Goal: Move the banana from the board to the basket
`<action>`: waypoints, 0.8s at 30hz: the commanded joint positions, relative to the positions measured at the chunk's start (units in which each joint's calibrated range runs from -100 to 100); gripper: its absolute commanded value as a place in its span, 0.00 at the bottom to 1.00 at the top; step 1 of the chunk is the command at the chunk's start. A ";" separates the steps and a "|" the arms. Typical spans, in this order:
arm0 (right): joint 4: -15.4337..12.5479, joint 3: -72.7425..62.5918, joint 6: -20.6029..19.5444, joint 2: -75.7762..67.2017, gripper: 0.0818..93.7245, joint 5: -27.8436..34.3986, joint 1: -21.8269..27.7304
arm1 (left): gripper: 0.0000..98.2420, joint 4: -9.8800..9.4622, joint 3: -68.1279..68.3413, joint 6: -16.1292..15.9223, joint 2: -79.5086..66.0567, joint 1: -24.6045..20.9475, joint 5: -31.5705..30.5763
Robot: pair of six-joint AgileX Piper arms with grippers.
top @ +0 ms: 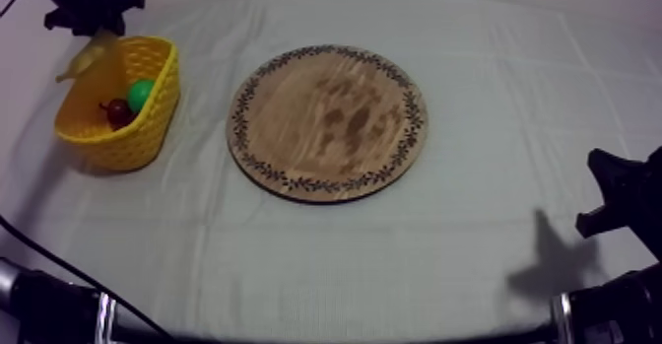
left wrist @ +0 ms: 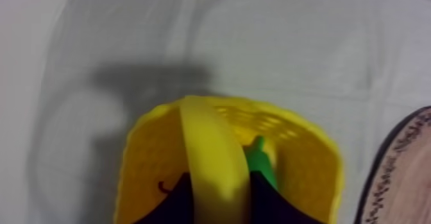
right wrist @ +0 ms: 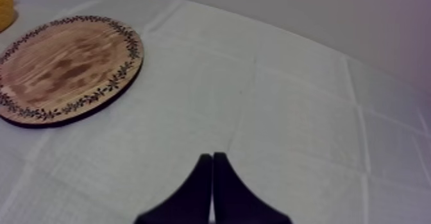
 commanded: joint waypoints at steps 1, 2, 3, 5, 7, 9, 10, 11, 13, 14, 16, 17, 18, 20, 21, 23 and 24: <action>0.02 -0.03 0.00 0.00 0.00 0.00 0.00 | 0.23 0.08 0.52 -0.37 1.04 -1.01 0.05; 0.02 -0.03 0.00 0.00 0.00 0.00 0.00 | 0.23 0.11 0.75 -0.55 1.44 -1.29 0.03; 0.02 -0.03 0.00 0.00 0.00 0.00 0.00 | 0.23 0.15 0.95 -0.70 1.76 -1.52 0.05; 0.02 -0.03 0.00 0.00 0.00 0.00 0.00 | 0.23 0.30 1.21 -0.96 2.22 -1.78 0.15; 0.02 -0.03 0.00 0.00 0.00 0.00 0.00 | 0.23 0.53 1.54 -1.29 2.47 -1.91 0.39; 0.02 -0.03 0.00 0.00 0.00 0.00 0.00 | 0.23 0.85 2.06 -1.59 2.52 -1.98 0.62; 0.02 -0.03 0.00 0.00 0.00 0.00 0.00 | 0.23 1.05 2.36 -1.77 2.44 -1.97 0.70; 0.02 -0.03 0.00 0.00 0.00 0.00 0.00 | 0.23 1.21 2.68 -1.90 2.37 -1.95 0.78; 0.02 -0.03 0.00 0.00 0.00 0.00 0.00 | 0.23 1.47 3.32 -2.11 2.11 -1.80 1.05; 0.02 -0.03 0.00 0.00 0.00 0.00 0.00 | 0.22 1.56 3.65 -2.17 1.95 -1.68 1.27; 0.02 -0.03 0.00 0.00 0.00 0.00 0.00 | 0.22 1.67 4.29 -2.25 1.64 -1.41 1.69; 0.02 -0.03 0.00 0.00 0.00 0.00 0.00 | 0.22 1.72 4.59 -2.27 1.49 -1.27 1.81; 0.02 -0.03 0.00 0.00 0.00 0.00 0.00 | 0.22 1.77 4.91 -2.26 1.37 -1.13 1.90; 0.02 -0.03 0.00 0.00 0.00 0.00 0.00 | 0.22 1.90 5.37 -2.24 1.14 -0.87 2.02; 0.02 -0.03 0.00 0.00 0.00 0.00 0.00 | 0.22 1.94 5.55 -2.24 1.04 -0.77 2.07; 0.02 -0.03 0.00 0.00 0.00 0.00 0.00 | 0.22 1.99 5.77 -2.21 0.90 -0.58 2.12; 0.02 -0.03 0.00 0.00 0.00 0.00 0.00 | 0.22 2.01 5.83 -2.18 0.82 -0.50 2.14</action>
